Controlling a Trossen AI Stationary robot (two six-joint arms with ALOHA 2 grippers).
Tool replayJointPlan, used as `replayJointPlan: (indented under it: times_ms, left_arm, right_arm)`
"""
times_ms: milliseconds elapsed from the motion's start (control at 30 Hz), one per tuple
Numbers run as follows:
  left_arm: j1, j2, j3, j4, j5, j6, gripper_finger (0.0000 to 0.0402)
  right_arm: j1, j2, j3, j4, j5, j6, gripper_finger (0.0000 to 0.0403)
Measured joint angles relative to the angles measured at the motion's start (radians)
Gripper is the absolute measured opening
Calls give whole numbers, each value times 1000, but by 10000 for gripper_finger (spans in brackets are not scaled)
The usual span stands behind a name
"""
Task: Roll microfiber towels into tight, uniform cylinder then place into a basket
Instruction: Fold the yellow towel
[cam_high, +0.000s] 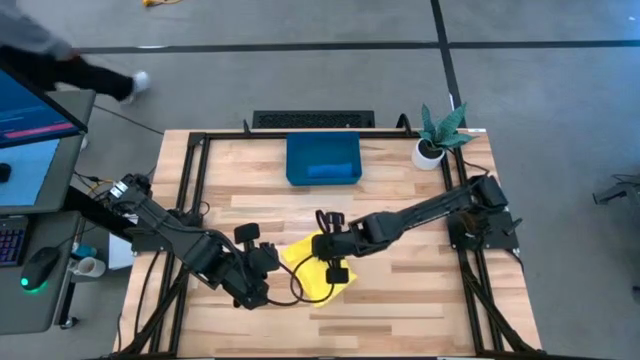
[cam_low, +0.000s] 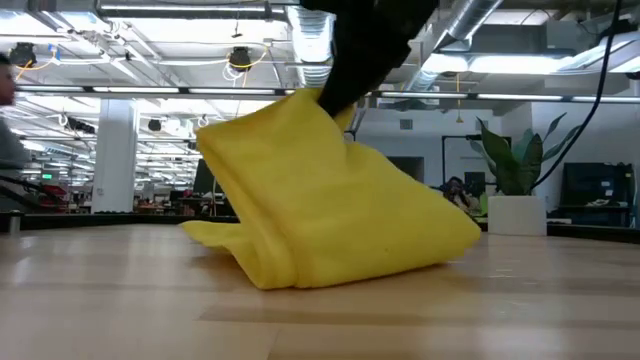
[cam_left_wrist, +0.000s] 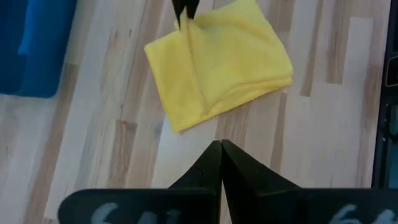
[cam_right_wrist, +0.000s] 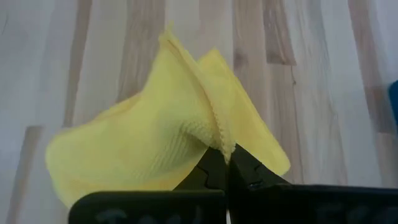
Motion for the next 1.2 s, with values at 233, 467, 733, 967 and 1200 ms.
replayJointPlan:
  times_ms: [233, 467, 733, 967, 1200]
  left_arm:
    - [0, 0, 0, 0, 2, 4, 0]
    - [0, 0, 0, 0, 3, 4, 0]
    - [0, 0, 0, 0, 4, 4, 0]
    - [0, 0, 0, 2, 4, 4, 0]
    - [0, 0, 0, 3, 4, 5, 0]
  right_arm:
    - [-59, -1, -69, 156, -16, -40, 8]
    - [-95, 0, -154, 293, -39, -36, 8]
    - [-118, 0, -207, 378, -45, -53, 8]
    - [-130, 0, -243, 418, -44, -61, 9]
    - [-135, 0, -245, 436, -43, -63, 28]
